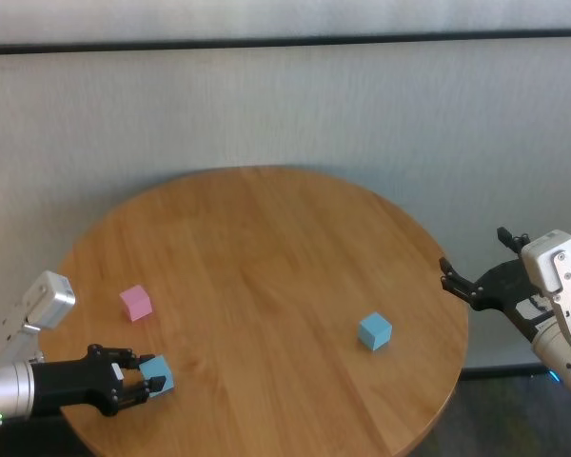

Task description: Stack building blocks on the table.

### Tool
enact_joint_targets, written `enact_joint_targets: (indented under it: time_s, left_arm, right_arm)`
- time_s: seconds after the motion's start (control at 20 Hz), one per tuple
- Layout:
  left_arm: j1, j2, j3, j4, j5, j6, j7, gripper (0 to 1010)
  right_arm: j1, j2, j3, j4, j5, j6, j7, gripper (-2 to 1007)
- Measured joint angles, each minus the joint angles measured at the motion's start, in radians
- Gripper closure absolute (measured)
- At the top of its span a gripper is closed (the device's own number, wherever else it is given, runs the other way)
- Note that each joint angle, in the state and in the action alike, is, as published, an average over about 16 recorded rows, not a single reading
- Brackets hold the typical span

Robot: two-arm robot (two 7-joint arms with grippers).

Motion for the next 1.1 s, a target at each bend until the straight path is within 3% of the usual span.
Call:
enact_joint_targets:
  time_s: [0.55, 1.1]
  left_arm:
    - [-0.021, -0.013, -0.009, -0.026, 0.009, -0.026, 0.013, 611]
    - [-0.094, -0.095, 0.033, 0.007, 0.063, -0.089, 0.006, 611]
  right_arm:
    - [0.0, 0.0, 0.0, 0.0, 0.0, 0.0, 0.0, 4]
    - [0.0, 0.0, 0.0, 0.0, 0.0, 0.0, 0.0, 4]
